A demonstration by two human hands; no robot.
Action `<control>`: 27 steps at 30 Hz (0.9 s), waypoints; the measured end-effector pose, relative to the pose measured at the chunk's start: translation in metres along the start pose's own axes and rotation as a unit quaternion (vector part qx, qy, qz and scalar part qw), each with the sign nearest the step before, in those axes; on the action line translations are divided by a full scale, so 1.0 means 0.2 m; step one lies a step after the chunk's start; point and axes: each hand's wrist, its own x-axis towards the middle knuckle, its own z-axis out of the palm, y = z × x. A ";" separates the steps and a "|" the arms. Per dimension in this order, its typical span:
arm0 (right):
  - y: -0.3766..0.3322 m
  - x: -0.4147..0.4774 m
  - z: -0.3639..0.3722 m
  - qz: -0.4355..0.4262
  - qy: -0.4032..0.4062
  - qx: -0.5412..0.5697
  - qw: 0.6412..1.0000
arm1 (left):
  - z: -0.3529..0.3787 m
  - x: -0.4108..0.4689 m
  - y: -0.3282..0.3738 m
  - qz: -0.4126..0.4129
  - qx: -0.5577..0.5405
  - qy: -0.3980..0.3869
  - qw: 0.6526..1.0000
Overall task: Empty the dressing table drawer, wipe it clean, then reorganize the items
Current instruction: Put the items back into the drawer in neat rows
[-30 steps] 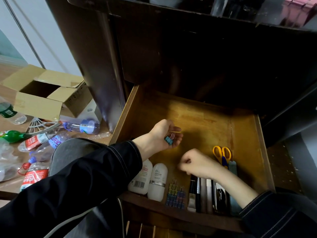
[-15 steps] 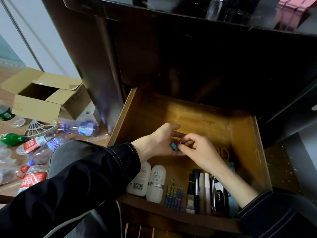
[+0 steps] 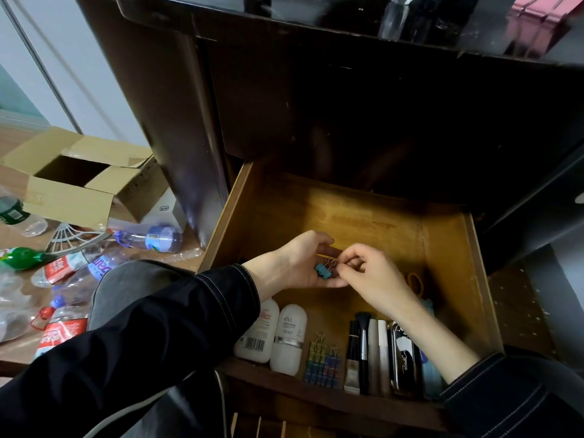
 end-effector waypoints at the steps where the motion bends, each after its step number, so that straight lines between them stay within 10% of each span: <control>1: 0.00 0.00 0.00 -0.003 -0.009 -0.007 1.000 | 0.00 0.00 0.00 0.000 0.003 0.000 1.000; 19: -0.01 0.00 -0.06 0.045 0.073 0.036 0.996 | -0.02 0.03 0.00 0.046 0.098 0.079 0.991; 27: 0.03 0.00 -0.03 0.074 -0.228 -0.057 0.969 | -0.03 0.06 0.00 0.092 0.134 0.164 0.973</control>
